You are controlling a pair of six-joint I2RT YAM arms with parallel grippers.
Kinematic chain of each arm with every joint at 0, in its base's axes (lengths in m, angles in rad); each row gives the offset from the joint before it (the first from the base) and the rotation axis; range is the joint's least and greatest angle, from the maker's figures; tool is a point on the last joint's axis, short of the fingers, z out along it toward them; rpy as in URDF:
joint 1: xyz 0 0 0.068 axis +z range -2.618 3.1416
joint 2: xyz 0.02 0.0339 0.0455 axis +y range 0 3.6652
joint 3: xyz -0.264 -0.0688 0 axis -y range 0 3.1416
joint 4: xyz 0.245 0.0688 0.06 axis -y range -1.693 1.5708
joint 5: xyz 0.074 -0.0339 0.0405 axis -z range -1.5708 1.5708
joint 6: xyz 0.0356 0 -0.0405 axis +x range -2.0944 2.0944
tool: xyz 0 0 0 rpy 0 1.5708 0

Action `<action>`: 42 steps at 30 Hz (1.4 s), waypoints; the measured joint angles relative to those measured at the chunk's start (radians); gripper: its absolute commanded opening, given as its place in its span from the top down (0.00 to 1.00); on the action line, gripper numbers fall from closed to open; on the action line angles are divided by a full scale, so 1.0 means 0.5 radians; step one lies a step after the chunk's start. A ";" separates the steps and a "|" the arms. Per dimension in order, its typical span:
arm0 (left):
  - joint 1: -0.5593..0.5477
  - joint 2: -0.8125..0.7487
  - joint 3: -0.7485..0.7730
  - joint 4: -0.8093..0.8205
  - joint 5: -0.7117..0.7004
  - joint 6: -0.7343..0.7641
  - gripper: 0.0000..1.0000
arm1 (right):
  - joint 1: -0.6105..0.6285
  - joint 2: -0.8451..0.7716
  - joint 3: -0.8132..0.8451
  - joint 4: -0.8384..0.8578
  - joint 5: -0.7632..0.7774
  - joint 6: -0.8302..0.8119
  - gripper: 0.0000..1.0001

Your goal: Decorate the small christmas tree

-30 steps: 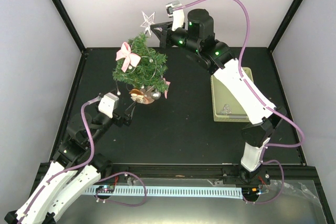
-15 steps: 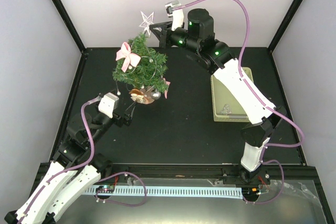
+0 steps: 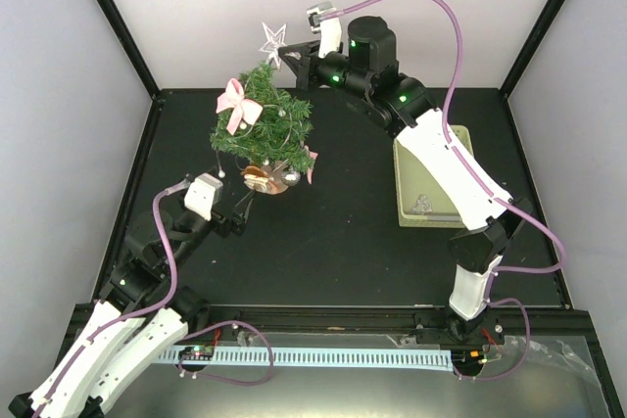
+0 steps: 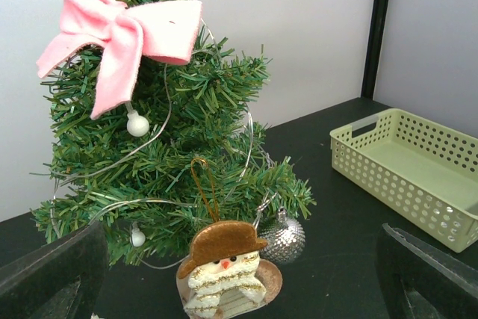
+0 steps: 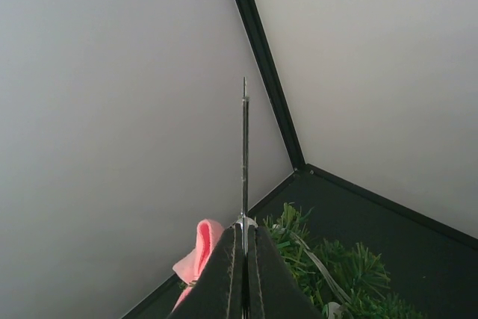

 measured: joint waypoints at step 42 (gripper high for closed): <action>0.000 0.000 -0.008 -0.005 0.000 0.001 0.01 | 0.000 0.037 0.000 -0.037 -0.016 0.012 0.81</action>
